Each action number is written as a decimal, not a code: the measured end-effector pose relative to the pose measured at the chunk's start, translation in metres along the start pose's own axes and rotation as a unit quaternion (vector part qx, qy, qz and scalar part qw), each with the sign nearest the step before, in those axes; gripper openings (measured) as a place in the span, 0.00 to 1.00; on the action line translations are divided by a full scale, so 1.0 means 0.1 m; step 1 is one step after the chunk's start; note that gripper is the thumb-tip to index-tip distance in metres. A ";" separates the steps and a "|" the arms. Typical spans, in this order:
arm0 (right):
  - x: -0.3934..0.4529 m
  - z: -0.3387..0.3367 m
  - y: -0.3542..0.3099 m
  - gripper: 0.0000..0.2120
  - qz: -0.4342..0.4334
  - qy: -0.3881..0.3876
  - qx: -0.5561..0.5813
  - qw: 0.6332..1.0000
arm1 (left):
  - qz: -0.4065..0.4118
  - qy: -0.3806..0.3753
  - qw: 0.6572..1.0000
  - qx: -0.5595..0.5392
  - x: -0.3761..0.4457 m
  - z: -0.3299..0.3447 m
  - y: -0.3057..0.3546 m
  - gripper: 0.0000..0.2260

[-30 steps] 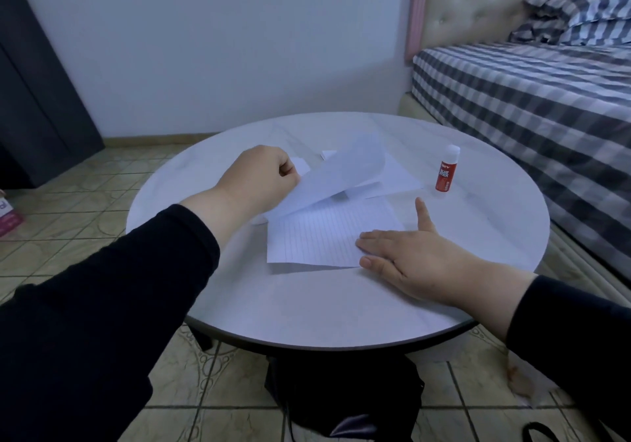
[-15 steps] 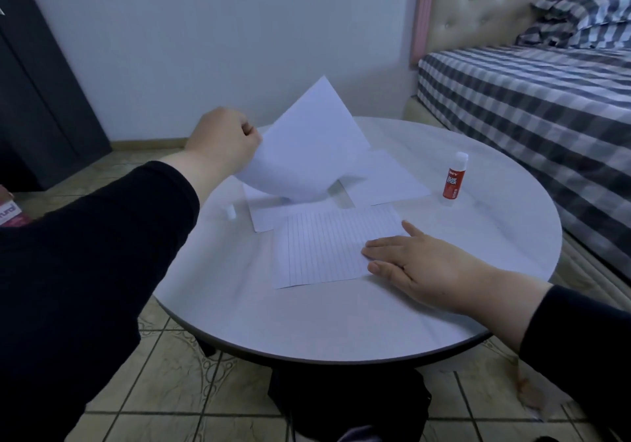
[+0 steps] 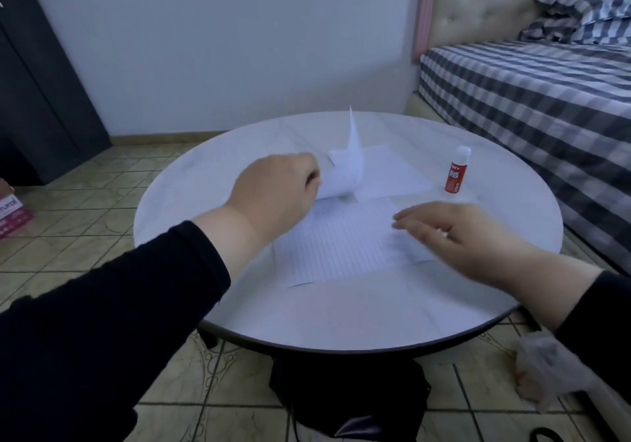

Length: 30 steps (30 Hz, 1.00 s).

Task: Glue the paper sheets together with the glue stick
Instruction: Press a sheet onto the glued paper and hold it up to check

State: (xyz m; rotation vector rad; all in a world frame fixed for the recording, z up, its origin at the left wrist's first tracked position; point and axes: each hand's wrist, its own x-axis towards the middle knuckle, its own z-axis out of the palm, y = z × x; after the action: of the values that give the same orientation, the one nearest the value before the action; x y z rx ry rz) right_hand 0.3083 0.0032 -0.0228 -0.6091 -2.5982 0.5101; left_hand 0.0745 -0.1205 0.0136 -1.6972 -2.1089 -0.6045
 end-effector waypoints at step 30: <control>-0.13 -0.02 0.48 0.14 0.113 -0.014 0.161 0.980 | 0.008 -0.176 0.983 -0.057 -0.59 0.28 0.03 0.05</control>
State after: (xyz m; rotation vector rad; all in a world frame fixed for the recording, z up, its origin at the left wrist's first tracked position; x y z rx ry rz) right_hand 0.3365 0.0377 -0.0460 -0.7899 -2.4083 0.9948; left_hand 0.0898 -0.1528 -0.0408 -2.0072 -2.3328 -0.4537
